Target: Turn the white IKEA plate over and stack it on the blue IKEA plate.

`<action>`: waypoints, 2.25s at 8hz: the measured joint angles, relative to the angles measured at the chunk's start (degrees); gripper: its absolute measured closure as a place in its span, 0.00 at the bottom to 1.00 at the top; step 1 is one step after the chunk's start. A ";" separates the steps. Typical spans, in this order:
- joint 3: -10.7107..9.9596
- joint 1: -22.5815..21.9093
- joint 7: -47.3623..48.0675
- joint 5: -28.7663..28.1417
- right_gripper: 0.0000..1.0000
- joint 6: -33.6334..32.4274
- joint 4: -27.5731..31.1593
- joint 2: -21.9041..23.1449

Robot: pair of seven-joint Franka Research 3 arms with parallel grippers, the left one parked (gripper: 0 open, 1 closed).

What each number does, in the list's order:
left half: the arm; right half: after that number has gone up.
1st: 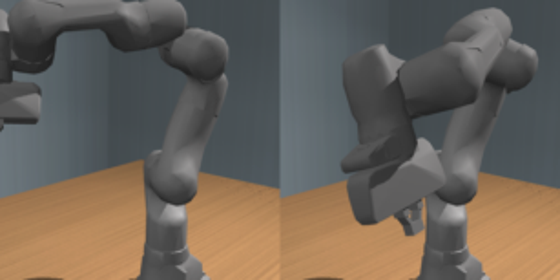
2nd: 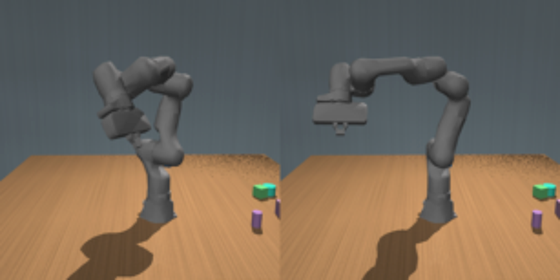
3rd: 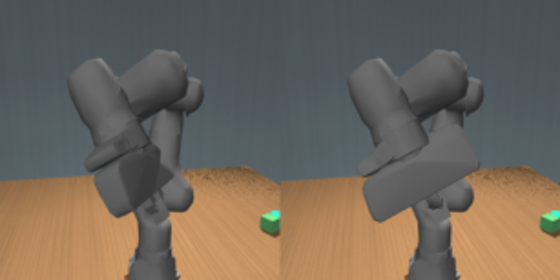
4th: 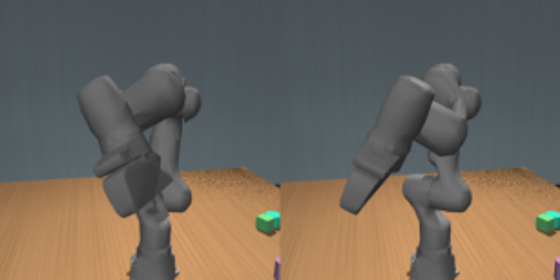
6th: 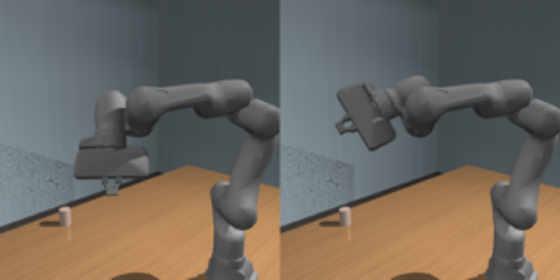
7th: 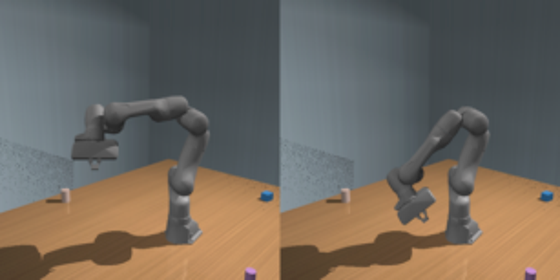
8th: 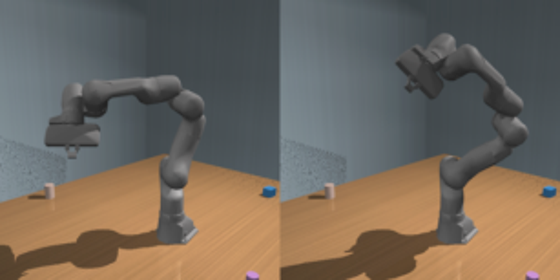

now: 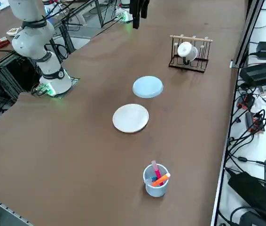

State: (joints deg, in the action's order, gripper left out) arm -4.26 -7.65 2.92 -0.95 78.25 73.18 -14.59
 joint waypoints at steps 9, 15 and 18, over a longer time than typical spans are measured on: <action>-0.36 5.19 0.07 1.83 0.00 50.70 45.43 -0.49; -0.32 5.28 0.07 1.83 0.07 61.70 56.61 -2.29; -0.27 5.28 0.07 1.83 0.25 62.65 55.76 -5.49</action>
State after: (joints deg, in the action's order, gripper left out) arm -4.53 -2.37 2.98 0.88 140.90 128.94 -20.08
